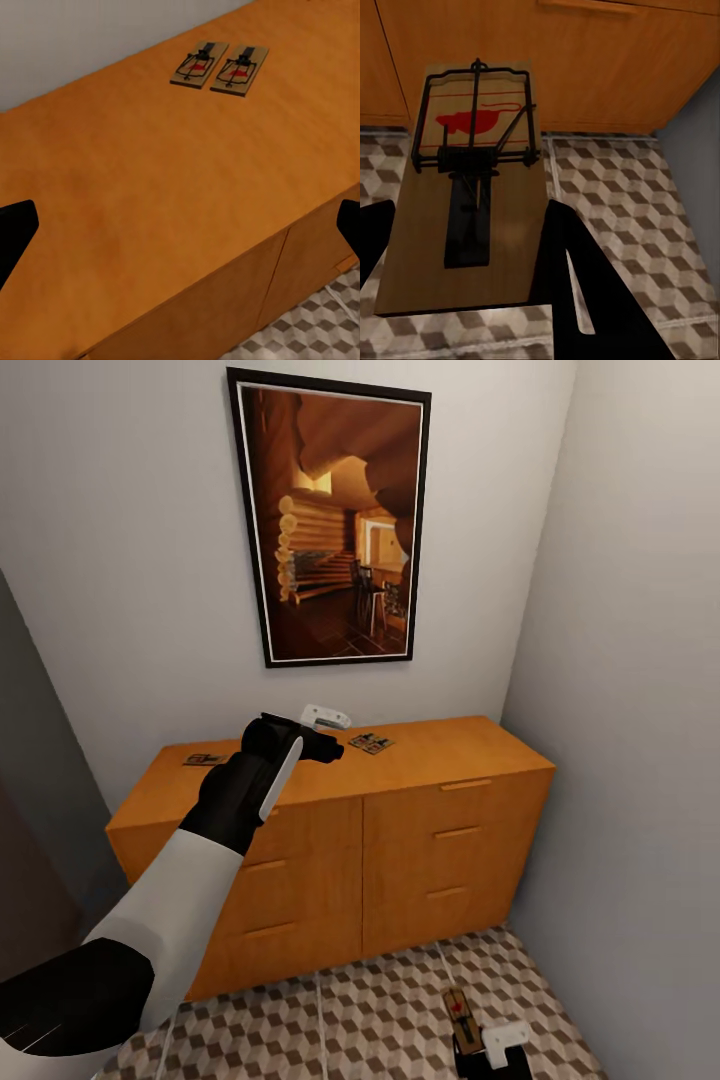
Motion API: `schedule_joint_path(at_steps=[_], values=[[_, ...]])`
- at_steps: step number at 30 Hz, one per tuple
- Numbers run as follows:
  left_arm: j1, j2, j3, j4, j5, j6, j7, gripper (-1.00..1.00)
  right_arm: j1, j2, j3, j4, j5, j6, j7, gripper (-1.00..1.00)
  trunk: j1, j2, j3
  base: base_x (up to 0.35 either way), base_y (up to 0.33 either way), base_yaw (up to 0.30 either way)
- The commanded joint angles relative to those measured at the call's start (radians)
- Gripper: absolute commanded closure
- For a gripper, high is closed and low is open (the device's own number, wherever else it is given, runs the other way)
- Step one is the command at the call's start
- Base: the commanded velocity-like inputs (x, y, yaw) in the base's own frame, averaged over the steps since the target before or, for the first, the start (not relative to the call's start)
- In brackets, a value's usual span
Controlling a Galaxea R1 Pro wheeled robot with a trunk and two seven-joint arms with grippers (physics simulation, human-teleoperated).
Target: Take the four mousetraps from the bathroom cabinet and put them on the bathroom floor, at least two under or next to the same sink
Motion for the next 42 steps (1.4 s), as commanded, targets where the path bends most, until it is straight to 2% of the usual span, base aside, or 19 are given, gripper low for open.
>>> schedule_joint_path(at_steps=[1, 8, 16, 22, 28, 42], values=[[-0.001, 0.000, 0.000, -0.001, 0.000, 0.004, 0.000, -1.00, 0.000, 0.000, -0.004, 0.001, 0.007, 0.003, -0.003, 1.00, 0.000, -0.001, -0.001, 0.000, 0.000, -0.003], [-0.001, 0.001, 0.000, -0.001, 0.000, 0.005, 0.000, -1.00, 0.046, -0.002, -0.004, 0.001, 0.006, 0.057, -0.001, 1.00, 0.000, -0.001, -0.001, 0.000, 0.000, 0.000], [-0.001, 0.001, 0.000, -0.001, 0.000, 0.005, 0.000, -1.00, 0.105, -0.014, -0.005, 0.001, 0.003, 0.065, -0.001, 1.00, 0.000, -0.001, -0.001, 0.000, 0.000, 0.000], [-0.001, 0.000, 0.000, -0.002, 0.000, 0.006, 0.000, -1.00, 0.134, -0.019, -0.004, 0.002, -0.017, 0.066, -0.002, 1.00, 0.000, -0.001, -0.001, 0.000, 0.000, 0.000], [-0.001, -0.001, 0.000, -0.001, 0.001, 0.006, 0.000, -1.00, 0.144, -0.019, -0.004, 0.002, -0.031, 0.067, -0.002, 1.00, 0.000, -0.001, -0.001, 0.000, 0.000, 0.000], [-0.001, -0.001, -0.002, 0.001, 0.002, 0.007, 0.000, -1.00, 0.145, -0.014, -0.004, 0.002, -0.033, 0.068, -0.003, 1.00, 0.000, -0.001, 0.002, 0.072, -0.049, -0.033]])
